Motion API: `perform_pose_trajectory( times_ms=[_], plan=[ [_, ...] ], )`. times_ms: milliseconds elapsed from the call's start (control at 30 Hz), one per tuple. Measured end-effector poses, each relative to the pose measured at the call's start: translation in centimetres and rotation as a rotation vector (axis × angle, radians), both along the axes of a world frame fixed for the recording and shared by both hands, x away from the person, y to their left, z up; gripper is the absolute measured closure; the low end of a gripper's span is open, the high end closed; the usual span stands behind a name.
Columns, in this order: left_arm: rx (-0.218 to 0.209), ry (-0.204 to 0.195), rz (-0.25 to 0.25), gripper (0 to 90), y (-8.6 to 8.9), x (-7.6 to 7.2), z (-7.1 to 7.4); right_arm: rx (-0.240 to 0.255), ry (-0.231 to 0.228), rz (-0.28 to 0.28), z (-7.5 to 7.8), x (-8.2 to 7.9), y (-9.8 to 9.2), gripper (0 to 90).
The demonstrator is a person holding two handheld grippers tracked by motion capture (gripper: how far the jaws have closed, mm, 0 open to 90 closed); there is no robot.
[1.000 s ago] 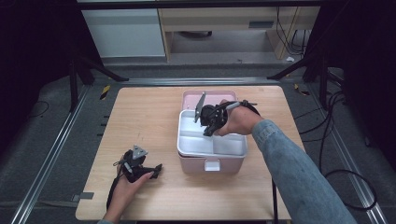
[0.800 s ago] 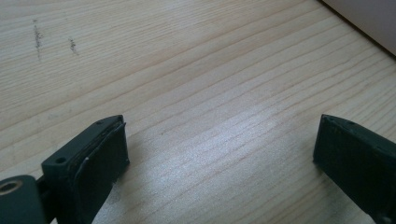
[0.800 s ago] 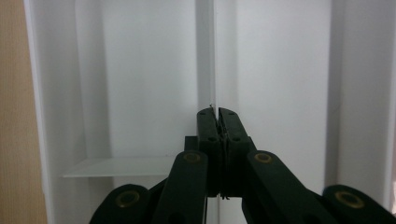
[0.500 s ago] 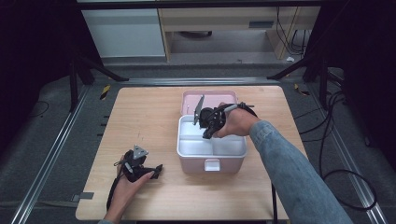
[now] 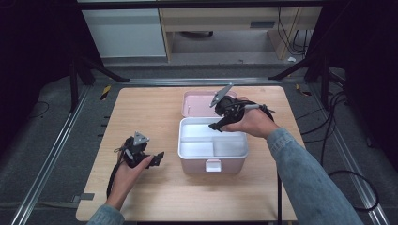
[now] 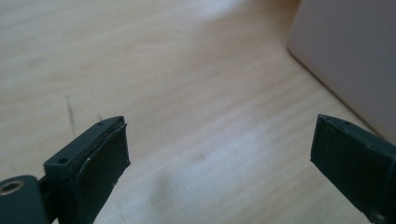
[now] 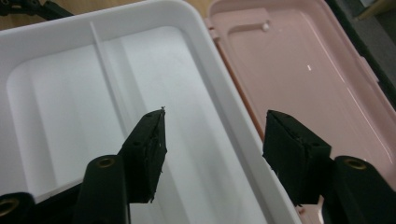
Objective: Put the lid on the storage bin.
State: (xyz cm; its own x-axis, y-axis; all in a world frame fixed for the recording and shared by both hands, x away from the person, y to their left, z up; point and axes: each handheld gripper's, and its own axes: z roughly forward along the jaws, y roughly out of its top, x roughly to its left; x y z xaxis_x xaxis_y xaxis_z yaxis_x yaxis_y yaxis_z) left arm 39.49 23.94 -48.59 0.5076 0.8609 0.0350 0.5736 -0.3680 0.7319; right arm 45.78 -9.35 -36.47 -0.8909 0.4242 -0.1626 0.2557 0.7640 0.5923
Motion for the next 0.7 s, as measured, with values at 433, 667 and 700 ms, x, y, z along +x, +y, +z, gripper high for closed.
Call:
perform_pose_trajectory(
  times_ms=[433,667,700],
  plan=[
    [0.047,0.014,0.017,8.1,-3.0,8.9,6.6,0.099,-0.059,-0.328,-0.3,3.5,-4.8,55.3],
    [0.006,-0.02,0.036,17.0,-5.0,11.8,8.8,0.166,-0.043,-0.49,-1.0,6.5,-6.5,70.5],
    [0.004,-0.029,0.043,20.3,-5.5,12.5,9.3,0.188,-0.037,-0.53,-1.2,7.2,-6.8,71.6]
  ],
)
